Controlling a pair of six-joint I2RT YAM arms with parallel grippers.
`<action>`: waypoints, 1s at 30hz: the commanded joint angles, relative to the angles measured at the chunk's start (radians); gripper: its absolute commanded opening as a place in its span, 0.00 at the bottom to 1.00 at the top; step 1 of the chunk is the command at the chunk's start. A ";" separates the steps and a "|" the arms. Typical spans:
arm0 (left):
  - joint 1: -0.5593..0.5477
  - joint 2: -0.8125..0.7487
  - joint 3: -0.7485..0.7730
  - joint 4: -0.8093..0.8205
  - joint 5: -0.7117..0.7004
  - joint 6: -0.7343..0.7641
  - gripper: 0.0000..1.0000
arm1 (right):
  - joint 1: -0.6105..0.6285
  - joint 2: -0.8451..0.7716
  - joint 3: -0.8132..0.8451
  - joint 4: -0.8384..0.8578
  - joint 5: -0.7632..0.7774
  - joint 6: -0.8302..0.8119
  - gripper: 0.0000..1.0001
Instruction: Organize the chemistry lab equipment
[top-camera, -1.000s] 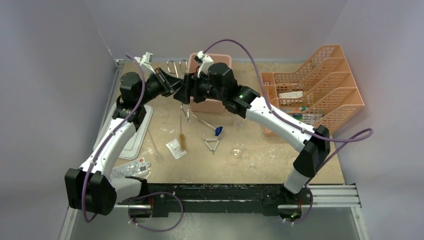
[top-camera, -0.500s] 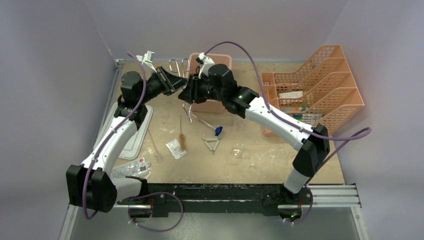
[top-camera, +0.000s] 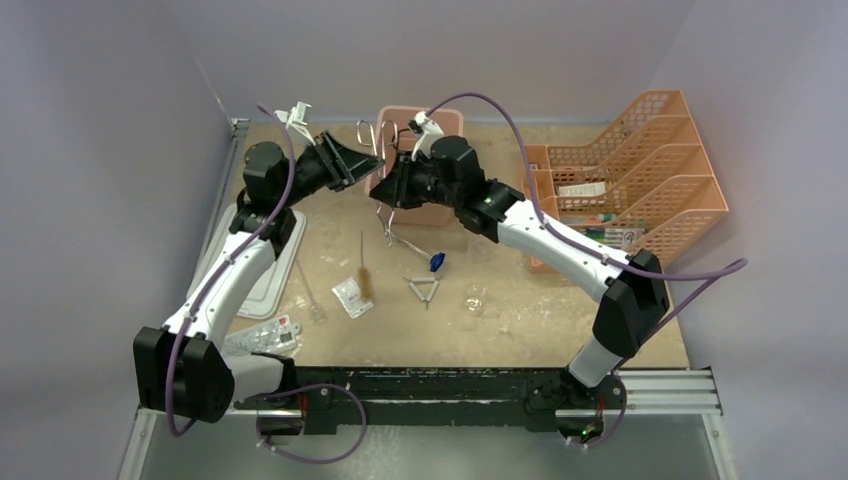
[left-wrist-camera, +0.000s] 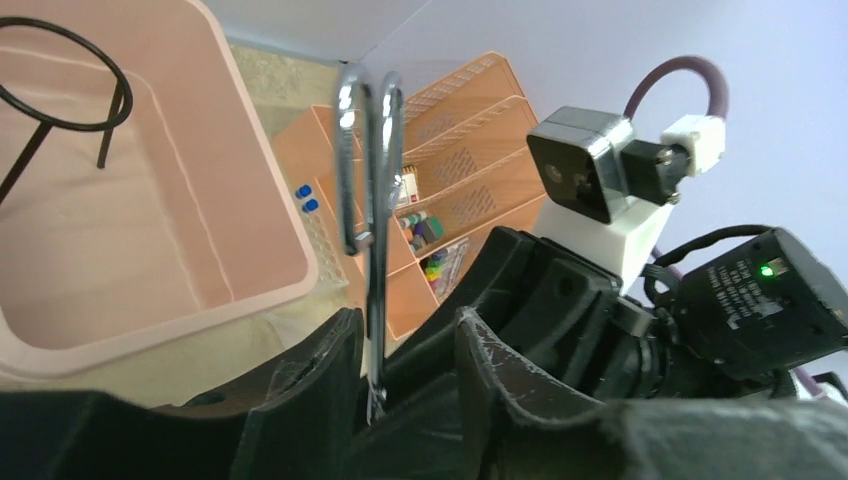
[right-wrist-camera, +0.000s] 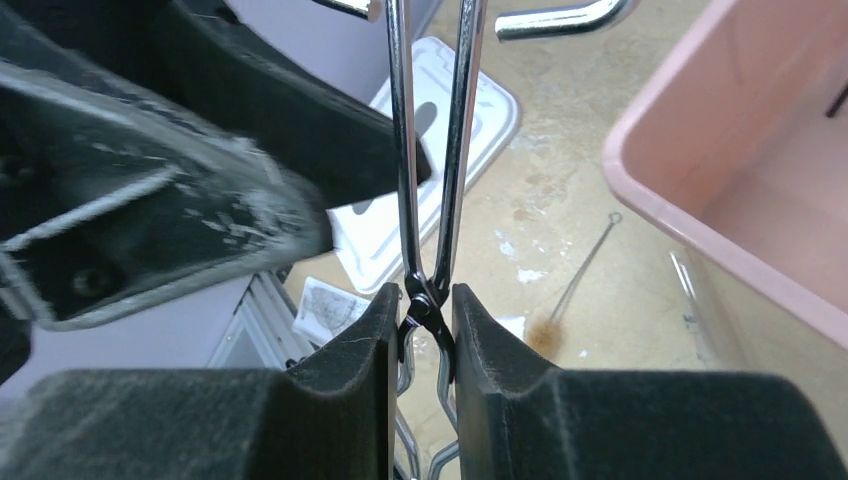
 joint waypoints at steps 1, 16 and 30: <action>-0.002 -0.002 0.073 -0.070 -0.033 0.097 0.43 | -0.021 -0.072 -0.027 0.071 0.058 0.003 0.00; 0.001 0.029 0.175 -0.288 -0.222 0.239 0.61 | -0.135 0.014 0.085 -0.108 0.247 -0.101 0.00; 0.021 -0.010 0.097 -0.730 -0.832 0.256 0.60 | -0.027 0.068 0.081 -0.130 0.181 -0.358 0.28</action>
